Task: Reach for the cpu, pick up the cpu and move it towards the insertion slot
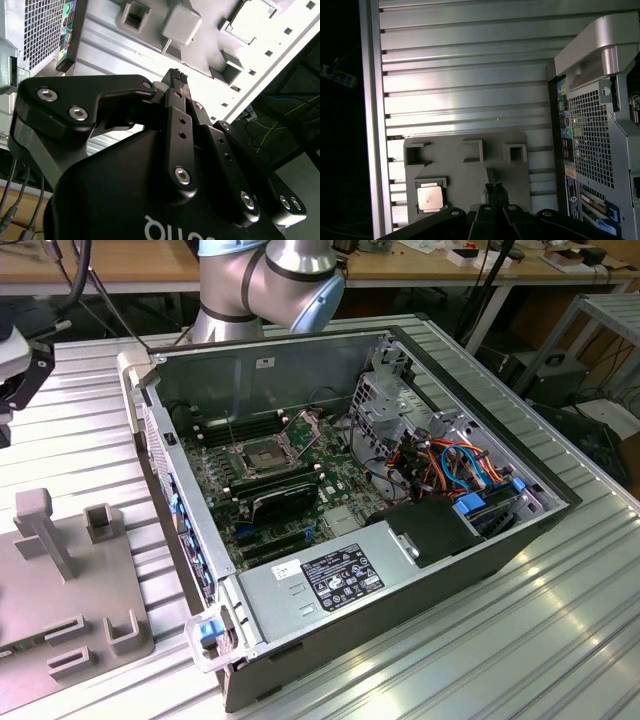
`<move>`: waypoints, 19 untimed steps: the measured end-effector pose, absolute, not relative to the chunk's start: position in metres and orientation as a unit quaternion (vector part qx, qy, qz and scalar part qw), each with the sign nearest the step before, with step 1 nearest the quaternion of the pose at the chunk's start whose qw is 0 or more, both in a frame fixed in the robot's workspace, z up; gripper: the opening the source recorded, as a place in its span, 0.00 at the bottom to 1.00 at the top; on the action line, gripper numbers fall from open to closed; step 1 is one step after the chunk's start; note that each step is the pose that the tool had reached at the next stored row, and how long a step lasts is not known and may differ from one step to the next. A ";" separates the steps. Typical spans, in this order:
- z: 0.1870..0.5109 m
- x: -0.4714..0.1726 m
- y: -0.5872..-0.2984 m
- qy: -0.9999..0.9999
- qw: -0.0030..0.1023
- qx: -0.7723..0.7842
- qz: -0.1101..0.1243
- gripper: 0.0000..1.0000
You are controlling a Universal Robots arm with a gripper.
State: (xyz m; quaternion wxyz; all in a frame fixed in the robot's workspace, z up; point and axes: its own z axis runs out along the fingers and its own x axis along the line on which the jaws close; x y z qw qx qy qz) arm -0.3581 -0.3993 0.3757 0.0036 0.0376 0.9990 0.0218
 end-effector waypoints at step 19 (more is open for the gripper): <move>0.371 -0.415 -0.401 0.999 0.004 0.038 0.022 0.11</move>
